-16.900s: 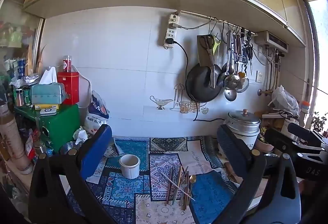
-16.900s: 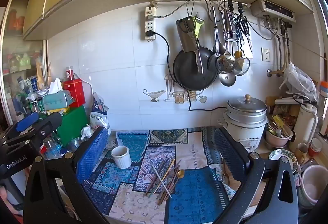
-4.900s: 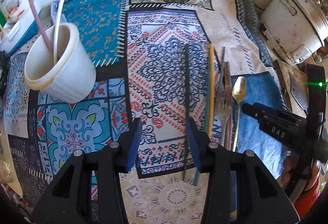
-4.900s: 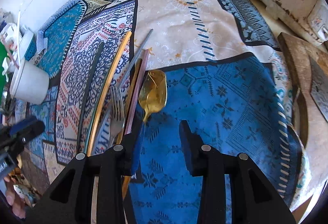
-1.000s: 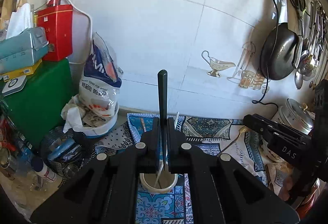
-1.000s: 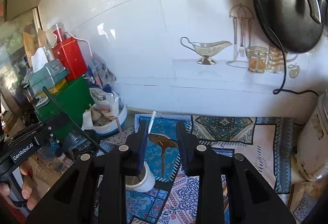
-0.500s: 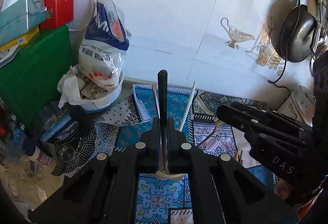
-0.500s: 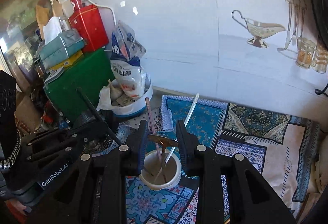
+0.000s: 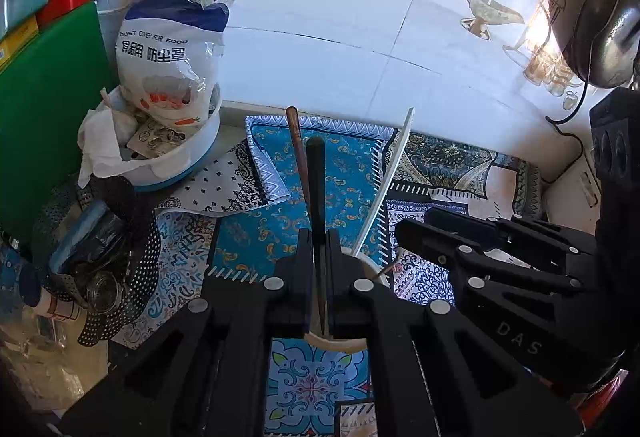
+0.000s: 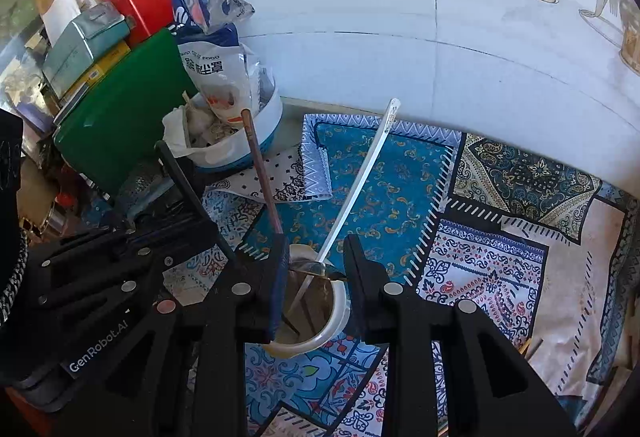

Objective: Organize utensils
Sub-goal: 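Lower the gold spoon into the white cup and open the right tool, then move both tools back to the utensil pile, left tool toward a fork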

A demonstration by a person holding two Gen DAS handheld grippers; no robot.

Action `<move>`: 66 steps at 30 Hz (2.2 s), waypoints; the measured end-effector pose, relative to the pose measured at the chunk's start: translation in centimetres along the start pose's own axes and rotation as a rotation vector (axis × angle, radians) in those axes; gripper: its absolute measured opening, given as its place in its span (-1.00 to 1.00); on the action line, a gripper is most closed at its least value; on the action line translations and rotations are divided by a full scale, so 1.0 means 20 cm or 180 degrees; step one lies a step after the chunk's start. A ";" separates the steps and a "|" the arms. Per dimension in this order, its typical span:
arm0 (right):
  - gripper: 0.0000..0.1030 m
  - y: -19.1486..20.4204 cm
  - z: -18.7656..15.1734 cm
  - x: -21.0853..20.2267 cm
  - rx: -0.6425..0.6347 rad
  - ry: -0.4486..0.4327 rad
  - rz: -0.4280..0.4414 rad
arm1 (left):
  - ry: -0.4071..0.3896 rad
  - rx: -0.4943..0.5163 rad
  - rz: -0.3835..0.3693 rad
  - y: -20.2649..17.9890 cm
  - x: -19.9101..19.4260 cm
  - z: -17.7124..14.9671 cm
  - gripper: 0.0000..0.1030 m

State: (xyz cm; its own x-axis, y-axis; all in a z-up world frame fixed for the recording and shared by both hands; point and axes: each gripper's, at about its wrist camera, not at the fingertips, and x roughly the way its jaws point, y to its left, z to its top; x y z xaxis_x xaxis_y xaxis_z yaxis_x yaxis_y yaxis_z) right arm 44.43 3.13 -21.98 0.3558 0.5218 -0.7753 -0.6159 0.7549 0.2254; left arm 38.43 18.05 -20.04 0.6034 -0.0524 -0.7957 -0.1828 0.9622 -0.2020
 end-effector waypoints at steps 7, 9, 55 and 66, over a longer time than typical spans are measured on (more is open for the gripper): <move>-0.51 -0.01 0.09 0.00 -0.0067 -0.0019 0.0032 | 0.0052 0.0010 -0.0019 0.00 0.08 0.07 -0.93; -0.50 -0.01 0.11 0.00 -0.0082 -0.0038 0.0008 | 0.0031 -0.0004 -0.0009 0.01 0.08 0.09 -0.93; -0.14 -0.56 -0.58 -0.64 0.0843 -0.0255 -0.0960 | 0.0161 0.0808 -0.0338 -0.74 -0.05 -0.24 -0.02; -0.14 -0.80 -0.88 -0.51 0.1293 0.0273 -0.1025 | 0.0973 0.1025 -0.0410 -0.93 0.33 -0.54 -0.02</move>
State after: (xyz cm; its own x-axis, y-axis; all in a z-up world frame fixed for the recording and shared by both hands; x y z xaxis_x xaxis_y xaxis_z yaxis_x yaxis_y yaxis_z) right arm 38.38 -21.30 -28.08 0.4128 0.2163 -0.8847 -0.1564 0.9738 0.1651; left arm 37.45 -3.15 -27.58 0.3401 -0.2068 -0.9174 0.1582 0.9742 -0.1609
